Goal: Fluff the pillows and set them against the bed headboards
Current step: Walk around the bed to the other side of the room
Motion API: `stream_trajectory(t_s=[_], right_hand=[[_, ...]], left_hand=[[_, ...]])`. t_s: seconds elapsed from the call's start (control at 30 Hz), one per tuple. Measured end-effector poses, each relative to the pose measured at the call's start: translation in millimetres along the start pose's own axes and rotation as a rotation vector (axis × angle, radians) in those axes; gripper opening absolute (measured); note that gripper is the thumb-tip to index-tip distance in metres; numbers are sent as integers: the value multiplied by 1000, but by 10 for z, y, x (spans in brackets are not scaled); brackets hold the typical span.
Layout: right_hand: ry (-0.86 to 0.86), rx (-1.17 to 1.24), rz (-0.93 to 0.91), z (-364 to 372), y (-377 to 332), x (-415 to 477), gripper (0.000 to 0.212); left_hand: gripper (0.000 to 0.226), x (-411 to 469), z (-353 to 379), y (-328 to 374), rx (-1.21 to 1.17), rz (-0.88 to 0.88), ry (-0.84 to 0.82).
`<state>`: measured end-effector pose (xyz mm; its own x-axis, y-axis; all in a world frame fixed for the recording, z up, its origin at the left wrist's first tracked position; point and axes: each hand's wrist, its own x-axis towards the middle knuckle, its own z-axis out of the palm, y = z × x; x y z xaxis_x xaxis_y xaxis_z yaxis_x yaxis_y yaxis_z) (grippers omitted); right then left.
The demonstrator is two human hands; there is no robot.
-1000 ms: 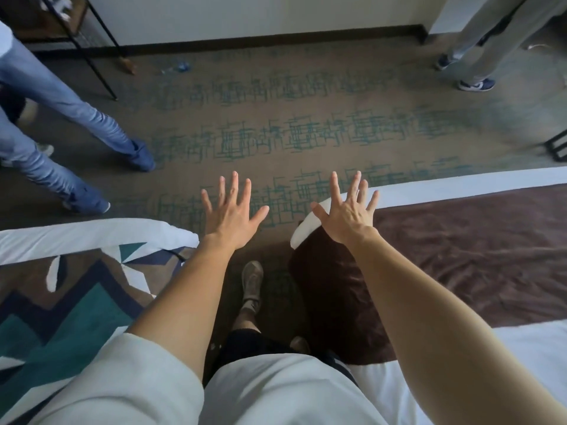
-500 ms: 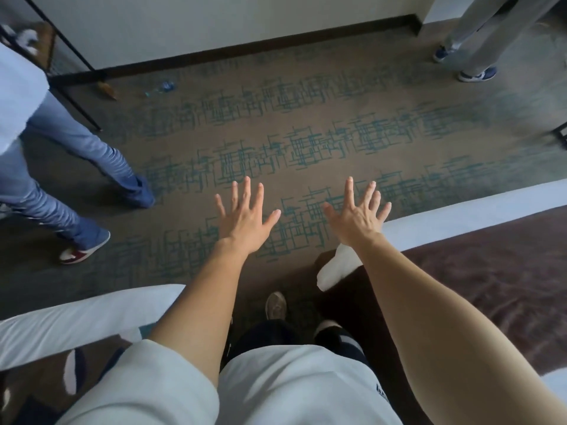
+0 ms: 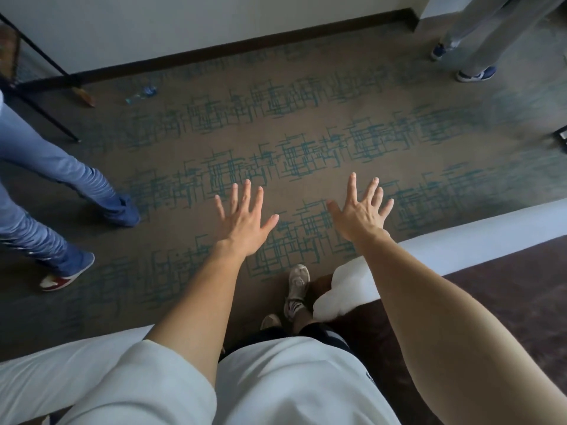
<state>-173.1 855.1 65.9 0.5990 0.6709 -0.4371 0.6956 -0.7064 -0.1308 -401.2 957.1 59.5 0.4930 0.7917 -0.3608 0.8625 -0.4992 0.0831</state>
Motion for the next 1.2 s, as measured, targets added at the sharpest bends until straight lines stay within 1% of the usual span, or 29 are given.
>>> stream_trajectory(t_s=[0.33, 0.6, 0.93, 1.07, 1.2], right_hand=[[28, 56, 35, -622, 172, 1165, 82], [10, 126, 147, -906, 627, 1683, 81], [39, 280, 460, -1169, 1340, 2395, 80], [49, 347, 610, -1354, 1558, 2711, 80], [77, 424, 721, -1600, 1717, 3013, 80]], left_hand=[[81, 1211, -616, 632, 30, 47, 13], [85, 2085, -827, 1220, 89, 193, -16], [84, 3419, -1089, 2288, 184, 481, -87], [84, 4013, -1266, 2755, 252, 604, -125], [84, 4516, -1478, 3236, 310, 718, -142]])
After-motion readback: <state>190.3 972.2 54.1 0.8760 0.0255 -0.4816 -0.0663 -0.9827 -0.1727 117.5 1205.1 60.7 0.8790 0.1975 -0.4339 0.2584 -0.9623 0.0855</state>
